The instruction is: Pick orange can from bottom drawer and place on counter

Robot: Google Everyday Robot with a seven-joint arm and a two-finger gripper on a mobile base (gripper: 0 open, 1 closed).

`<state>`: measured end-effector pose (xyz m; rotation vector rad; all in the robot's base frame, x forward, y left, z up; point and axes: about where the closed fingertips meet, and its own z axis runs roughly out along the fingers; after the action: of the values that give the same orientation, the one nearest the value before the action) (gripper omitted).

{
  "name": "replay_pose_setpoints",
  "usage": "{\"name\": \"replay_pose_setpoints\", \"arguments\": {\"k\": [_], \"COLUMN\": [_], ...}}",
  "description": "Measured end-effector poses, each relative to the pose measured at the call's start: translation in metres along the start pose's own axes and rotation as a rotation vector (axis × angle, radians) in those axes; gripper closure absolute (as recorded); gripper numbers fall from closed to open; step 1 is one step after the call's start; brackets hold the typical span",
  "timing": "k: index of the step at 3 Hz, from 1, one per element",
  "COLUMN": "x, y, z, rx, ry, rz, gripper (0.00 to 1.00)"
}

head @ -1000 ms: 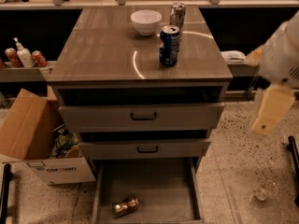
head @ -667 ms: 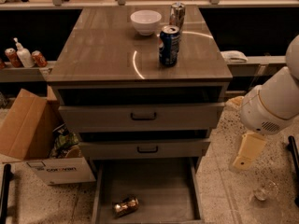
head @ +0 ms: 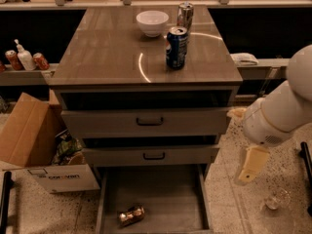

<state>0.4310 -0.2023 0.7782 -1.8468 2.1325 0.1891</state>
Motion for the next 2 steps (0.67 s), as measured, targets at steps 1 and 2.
{"name": "replay_pose_setpoints", "arguments": {"k": [1, 2], "x": [-0.001, 0.004], "y": [0.005, 0.013], "z": [0.068, 0.138], "rx": [-0.068, -0.158], "ry": [-0.057, -0.146], "rz": [-0.147, -0.224], "gripper": [0.0, 0.0]}}
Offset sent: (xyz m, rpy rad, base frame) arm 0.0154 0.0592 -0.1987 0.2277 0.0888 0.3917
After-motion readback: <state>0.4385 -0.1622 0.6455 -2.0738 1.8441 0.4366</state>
